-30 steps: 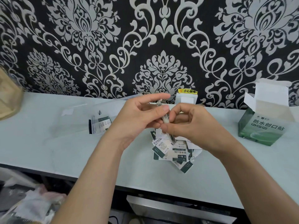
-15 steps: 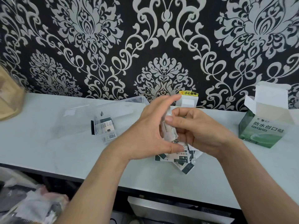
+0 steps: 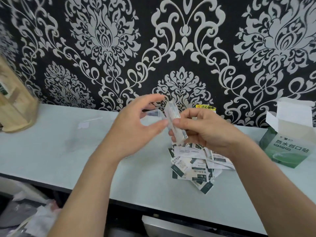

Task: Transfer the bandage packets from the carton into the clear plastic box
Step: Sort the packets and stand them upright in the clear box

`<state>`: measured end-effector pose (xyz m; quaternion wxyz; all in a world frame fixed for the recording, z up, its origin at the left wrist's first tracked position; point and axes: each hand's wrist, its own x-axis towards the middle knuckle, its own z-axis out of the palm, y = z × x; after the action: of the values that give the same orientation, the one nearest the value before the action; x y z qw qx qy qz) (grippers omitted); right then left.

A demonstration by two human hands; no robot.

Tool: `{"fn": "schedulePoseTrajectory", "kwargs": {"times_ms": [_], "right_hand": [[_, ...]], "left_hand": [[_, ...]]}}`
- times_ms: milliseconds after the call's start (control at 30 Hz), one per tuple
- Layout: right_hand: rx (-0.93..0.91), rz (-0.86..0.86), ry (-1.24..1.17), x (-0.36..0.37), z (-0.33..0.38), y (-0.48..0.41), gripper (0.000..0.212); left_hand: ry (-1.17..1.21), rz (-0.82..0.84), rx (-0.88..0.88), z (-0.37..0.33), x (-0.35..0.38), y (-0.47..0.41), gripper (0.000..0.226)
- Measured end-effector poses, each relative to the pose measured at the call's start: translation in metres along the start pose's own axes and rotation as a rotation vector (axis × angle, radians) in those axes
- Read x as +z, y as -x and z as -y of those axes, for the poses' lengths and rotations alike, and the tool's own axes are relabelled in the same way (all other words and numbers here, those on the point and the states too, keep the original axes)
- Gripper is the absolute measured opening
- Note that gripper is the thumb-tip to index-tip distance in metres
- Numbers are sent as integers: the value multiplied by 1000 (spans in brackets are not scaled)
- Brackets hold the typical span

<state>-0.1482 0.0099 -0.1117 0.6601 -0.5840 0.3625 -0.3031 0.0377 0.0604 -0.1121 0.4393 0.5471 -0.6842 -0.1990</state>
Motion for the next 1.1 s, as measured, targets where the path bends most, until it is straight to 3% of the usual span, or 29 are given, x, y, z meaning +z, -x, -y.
{"fn": "schedulePoseTrajectory", "kwargs": {"times_ms": [67,200,367,567,767,1033,1100], "right_hand": [[-10,-26,222,8,11,-15,21],[-10,-15,635,35,20,-54,24],[86,87,1096,72,4,-104,21],[193,80,1423,93,-23,-133,23],[198,76,1391,103,-28,-141,26],[247,-23,1160,92,-36,-149,5],[243,-40,1098,92,-38,-150,9]], "left_hand": [[-142,-53,-103,16,-26,-10,23],[-719,224,-221,59,-50,-27,20],[-988,369,-167,85,-44,-36,13],[-1122,527,-115,92,-41,-46,10],[-1174,582,-144,92,-40,-50,25],[-1116,584,-136,90,-44,-47,15],[-1095,562,-133,89,-45,-46,16]]}}
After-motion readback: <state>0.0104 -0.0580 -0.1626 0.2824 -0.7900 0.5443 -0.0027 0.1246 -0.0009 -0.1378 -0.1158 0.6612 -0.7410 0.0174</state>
